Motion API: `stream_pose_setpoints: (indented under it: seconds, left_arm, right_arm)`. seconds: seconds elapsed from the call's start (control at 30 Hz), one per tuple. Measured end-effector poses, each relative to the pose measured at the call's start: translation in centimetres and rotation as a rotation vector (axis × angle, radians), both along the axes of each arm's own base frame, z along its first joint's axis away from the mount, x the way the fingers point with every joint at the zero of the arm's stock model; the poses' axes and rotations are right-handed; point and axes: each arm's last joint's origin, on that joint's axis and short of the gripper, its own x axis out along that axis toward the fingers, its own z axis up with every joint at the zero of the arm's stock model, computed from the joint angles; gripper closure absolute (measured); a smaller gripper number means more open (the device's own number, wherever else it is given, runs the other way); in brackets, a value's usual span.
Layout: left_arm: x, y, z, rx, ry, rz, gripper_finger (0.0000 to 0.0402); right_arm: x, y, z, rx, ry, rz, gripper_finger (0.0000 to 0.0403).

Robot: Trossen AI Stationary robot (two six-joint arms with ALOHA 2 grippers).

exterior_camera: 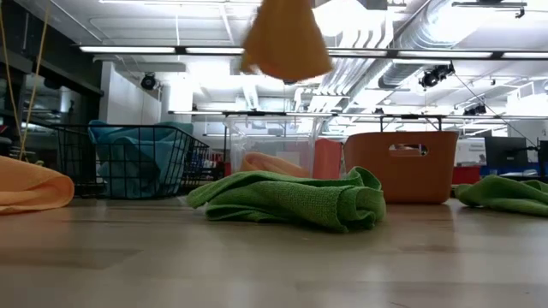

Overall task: Sort microfiber towel by color & place in baskets
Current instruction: Put the right orange towel into the transparent bin

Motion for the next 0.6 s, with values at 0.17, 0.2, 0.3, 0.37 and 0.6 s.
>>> stream_pose_setpoints:
  seconds: [0.17, 0.2, 0.3, 0.37, 0.6]
  left_arm:
    - [0.1, -0.1, 0.2, 0.0, -0.025, -0.028, 0.0216]
    - [0.1, -0.1, 0.2, 0.001, -0.026, -0.029, 0.0216]
    - [0.1, -0.1, 0.3, 0.0, -0.028, -0.027, 0.0216]
    - [0.1, -0.1, 0.3, 0.0, -0.029, -0.026, 0.0216]
    - [0.1, -0.1, 0.4, -0.001, -0.038, -0.028, 0.0216]
  right_arm:
    - [3.7, -4.4, -3.4, 0.082, 0.023, -0.005, 0.0402]
    - [4.3, -5.0, -4.4, 0.099, 0.047, -0.018, 0.0402]
    - [6.2, -6.7, -7.3, 0.131, 0.121, -0.048, 0.0403]
    - [7.2, -7.8, -9.1, 0.147, 0.17, -0.066, 0.0403]
    - [7.5, -10.2, -13.6, 0.238, 0.385, -0.176, 0.0403]
